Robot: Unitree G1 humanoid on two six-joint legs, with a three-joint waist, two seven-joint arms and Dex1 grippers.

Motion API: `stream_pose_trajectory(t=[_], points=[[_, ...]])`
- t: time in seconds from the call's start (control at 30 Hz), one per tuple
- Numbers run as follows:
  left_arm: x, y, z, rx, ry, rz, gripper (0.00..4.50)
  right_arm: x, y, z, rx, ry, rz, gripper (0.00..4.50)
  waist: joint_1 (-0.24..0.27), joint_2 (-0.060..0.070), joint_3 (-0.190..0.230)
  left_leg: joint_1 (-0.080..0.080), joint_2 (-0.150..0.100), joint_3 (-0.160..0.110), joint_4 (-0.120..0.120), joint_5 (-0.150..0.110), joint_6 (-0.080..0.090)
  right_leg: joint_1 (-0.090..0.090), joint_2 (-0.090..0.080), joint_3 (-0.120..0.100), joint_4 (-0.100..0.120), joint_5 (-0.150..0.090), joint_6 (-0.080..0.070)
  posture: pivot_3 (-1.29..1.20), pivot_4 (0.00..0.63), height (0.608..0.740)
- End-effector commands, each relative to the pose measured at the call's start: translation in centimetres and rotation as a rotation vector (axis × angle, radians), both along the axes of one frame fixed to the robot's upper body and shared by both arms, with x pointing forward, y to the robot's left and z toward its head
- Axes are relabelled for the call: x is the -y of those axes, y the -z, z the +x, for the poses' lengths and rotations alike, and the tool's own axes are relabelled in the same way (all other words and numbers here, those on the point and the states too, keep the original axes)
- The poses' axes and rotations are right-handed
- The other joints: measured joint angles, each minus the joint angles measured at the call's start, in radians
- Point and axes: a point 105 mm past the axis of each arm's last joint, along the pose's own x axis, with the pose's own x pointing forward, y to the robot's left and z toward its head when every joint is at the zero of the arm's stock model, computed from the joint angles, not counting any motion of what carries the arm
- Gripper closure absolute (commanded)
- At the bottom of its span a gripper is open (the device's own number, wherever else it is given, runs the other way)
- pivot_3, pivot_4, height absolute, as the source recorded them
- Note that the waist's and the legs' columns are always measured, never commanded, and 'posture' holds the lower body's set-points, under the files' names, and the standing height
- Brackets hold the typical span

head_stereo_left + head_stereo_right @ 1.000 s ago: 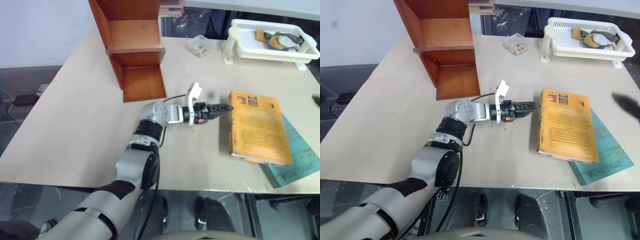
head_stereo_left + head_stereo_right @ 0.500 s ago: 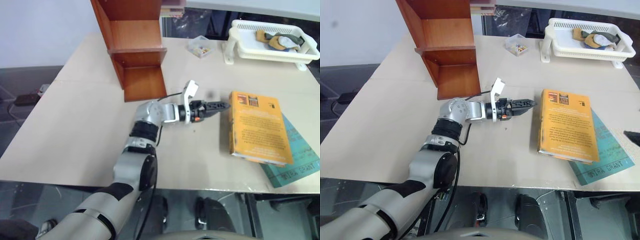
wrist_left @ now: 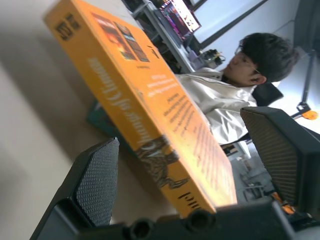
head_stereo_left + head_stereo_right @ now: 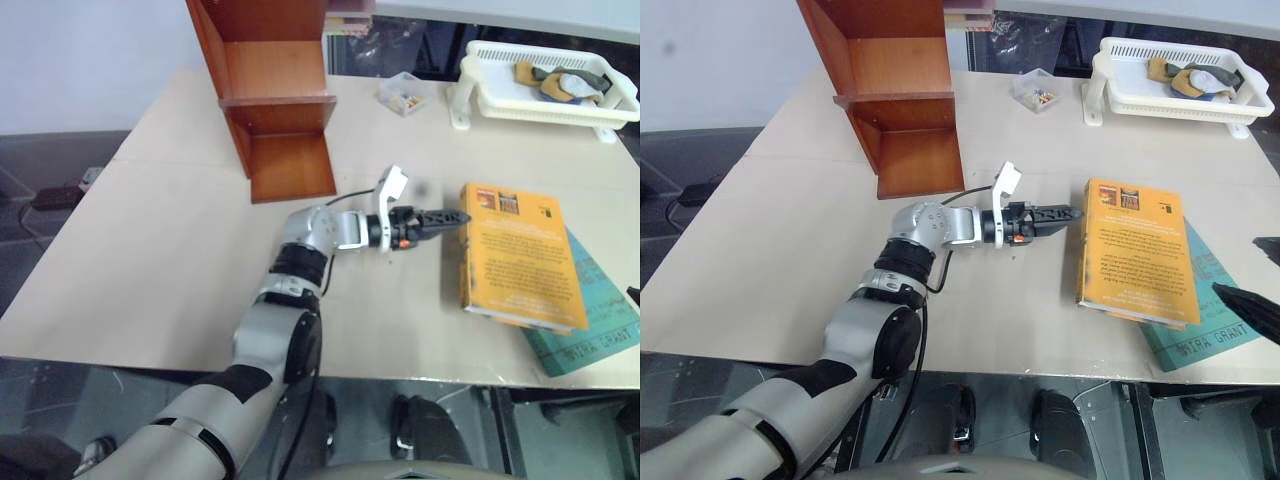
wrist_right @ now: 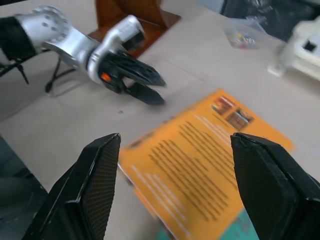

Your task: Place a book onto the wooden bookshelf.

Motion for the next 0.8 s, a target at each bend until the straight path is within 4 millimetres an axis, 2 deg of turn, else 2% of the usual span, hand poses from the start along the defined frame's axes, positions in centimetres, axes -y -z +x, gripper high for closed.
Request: stream_pose_trajectory(t=[0.03,0.4,0.63,0.8], points=[[1.8,-1.1,-0.5,0.002,0.045,-0.027,0.0,-0.5,-0.1,0.1,0.035,0.004,0.007,0.88,0.0,0.0,0.0,0.0,0.0,0.0,0.0,0.0,0.0,0.0,0.0,0.0,0.0,0.0,0.0,0.0,0.15,0.74],[3.7,-0.1,-1.0,-0.108,0.061,-0.03,0.0,-1.9,-0.1,0.0,0.043,0.007,0.009,0.88,0.0,0.0,0.0,0.0,0.0,0.0,0.0,0.0,0.0,0.0,0.0,0.0,0.0,0.0,-0.001,0.0,0.15,0.74],[4.1,1.4,-1.4,-0.118,0.071,0.054,0.0,-2.1,-0.2,0.1,0.046,0.013,0.002,0.88,0.0,0.0,0.0,0.0,0.0,0.0,0.0,0.0,0.0,0.0,0.0,0.0,0.0,-0.001,-0.002,0.0,0.15,0.74],[5.2,1.1,-1.8,-0.136,0.072,0.026,0.0,-2.2,-0.2,0.1,0.048,0.017,-0.004,0.88,0.0,0.0,0.0,0.0,0.0,0.0,0.0,0.0,0.0,0.0,0.0,0.0,0.0,-0.001,-0.002,0.0,0.15,0.74]])
